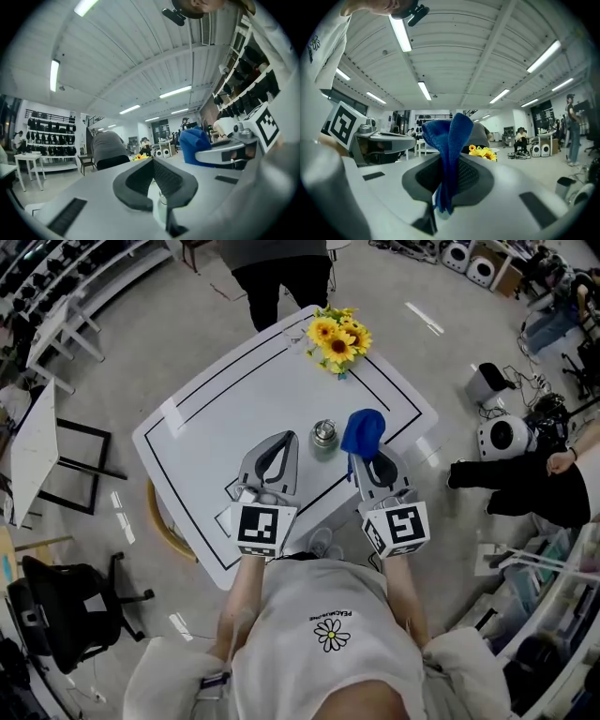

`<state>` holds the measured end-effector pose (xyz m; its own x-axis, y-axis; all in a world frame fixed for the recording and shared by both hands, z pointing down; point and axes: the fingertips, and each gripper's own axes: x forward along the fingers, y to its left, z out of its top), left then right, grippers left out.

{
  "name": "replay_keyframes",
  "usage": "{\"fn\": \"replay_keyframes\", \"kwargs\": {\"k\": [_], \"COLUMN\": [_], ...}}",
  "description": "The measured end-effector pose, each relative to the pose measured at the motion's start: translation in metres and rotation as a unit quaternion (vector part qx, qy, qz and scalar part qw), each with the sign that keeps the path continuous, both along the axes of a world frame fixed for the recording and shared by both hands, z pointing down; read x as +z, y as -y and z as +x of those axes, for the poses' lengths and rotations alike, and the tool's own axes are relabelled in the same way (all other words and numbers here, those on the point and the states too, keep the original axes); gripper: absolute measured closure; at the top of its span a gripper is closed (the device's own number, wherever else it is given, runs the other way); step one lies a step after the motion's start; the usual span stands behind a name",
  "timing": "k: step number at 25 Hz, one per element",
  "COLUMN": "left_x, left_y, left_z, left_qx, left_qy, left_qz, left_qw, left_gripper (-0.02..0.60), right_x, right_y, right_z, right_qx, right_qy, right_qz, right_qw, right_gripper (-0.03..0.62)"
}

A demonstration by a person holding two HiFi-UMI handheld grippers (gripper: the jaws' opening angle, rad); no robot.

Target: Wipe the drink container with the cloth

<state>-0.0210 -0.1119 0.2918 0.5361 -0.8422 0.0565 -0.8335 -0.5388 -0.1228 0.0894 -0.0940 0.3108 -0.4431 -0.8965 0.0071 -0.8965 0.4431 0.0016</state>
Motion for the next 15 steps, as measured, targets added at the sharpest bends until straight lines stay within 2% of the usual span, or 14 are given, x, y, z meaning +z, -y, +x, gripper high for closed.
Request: {"fn": "replay_keyframes", "kwargs": {"k": [4,10,15], "left_x": [-0.007,-0.008,-0.009], "left_y": [0.004,0.009,0.011], "left_z": [0.000,-0.008,-0.011], "left_qx": [-0.003,-0.023,-0.028], "left_qy": [-0.009,-0.038,-0.044], "left_qz": [0.013,0.004,0.006], "left_qw": [0.9999,0.9990,0.9986], "left_gripper": [0.584,0.584,0.584], "right_x": [-0.001,-0.005,-0.002], "right_y": [0.001,0.004,0.003], "right_z": [0.004,0.010,0.012], "right_qx": [0.009,0.020,0.022], "right_qy": [0.010,-0.003,-0.008], "right_qz": [0.005,0.013,0.007], "right_qw": [1.000,1.000,1.000], "right_gripper": [0.551,0.552,0.551]}}
